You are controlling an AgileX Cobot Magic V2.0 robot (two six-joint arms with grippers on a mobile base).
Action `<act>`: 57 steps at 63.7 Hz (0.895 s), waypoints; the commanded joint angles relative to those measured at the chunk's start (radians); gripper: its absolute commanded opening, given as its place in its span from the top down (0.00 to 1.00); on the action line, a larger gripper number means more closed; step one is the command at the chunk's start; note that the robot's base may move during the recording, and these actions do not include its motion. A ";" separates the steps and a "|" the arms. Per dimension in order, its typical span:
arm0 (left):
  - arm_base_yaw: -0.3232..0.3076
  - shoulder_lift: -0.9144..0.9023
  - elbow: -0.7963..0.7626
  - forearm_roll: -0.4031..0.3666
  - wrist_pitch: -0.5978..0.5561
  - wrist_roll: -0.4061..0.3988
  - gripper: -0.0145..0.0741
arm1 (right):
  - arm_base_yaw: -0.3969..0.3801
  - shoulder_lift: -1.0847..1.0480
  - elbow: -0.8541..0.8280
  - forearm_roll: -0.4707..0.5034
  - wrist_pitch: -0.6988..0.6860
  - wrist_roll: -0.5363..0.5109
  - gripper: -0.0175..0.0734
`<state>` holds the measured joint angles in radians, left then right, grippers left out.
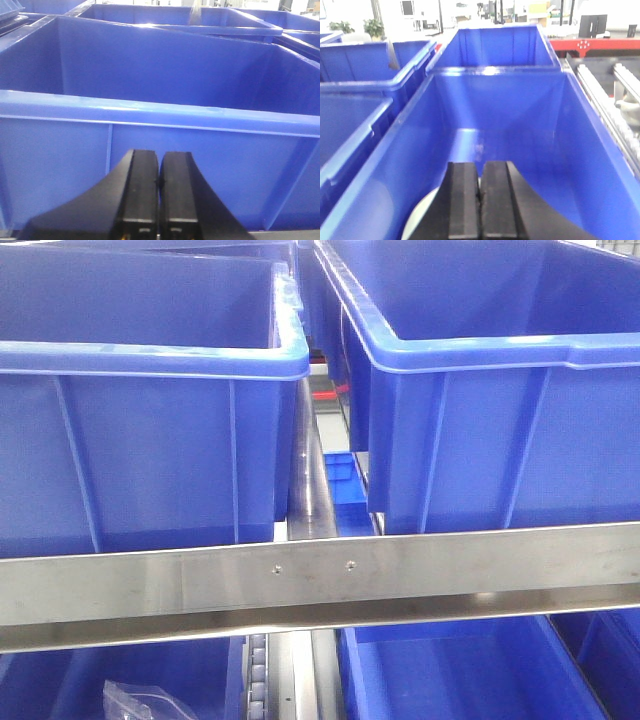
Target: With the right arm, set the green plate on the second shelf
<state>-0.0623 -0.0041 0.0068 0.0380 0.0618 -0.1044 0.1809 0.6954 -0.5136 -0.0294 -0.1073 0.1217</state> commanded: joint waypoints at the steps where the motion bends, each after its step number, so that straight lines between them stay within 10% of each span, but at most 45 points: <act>1: 0.000 -0.017 0.041 -0.003 -0.083 -0.004 0.69 | 0.003 -0.029 -0.010 -0.017 0.039 -0.002 0.77; 13: 0.000 -0.017 0.041 -0.003 -0.083 -0.004 0.69 | -0.004 -0.233 0.135 -0.017 0.126 -0.002 0.77; 33: 0.000 -0.017 0.041 -0.003 -0.083 -0.004 0.69 | -0.065 -0.611 0.525 -0.012 -0.135 0.001 0.77; 57: 0.000 -0.017 0.041 -0.003 -0.083 -0.004 0.69 | -0.123 -0.726 0.523 -0.007 0.078 0.001 0.77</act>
<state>-0.0623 -0.0041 0.0068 0.0380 0.0599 -0.1044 0.0645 -0.0112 0.0268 -0.0349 0.0336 0.1224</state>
